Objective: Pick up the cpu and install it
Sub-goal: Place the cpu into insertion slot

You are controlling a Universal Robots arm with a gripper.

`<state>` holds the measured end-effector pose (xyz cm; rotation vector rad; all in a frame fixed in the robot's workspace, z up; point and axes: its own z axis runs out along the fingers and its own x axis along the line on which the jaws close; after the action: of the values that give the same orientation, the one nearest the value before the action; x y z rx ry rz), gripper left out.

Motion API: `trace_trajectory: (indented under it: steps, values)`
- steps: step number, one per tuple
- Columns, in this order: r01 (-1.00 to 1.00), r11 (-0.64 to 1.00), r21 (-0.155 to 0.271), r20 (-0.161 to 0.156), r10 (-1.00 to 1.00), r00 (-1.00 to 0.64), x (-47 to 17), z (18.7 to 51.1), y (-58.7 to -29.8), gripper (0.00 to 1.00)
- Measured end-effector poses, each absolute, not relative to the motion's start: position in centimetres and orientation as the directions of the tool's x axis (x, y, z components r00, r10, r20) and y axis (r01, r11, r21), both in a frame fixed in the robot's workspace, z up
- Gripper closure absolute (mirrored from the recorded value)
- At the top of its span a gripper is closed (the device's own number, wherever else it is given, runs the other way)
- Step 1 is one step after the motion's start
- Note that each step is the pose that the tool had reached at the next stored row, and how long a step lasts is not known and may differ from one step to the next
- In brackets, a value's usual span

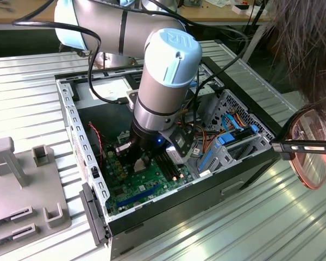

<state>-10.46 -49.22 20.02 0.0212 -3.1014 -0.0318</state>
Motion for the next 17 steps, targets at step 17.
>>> trace_trajectory:
  steps: [17]
  values:
    - [-0.013, 1.0, 0.021, 0.04, -0.014, -0.999, -10.43, 19.94, -49.21, 0.53]
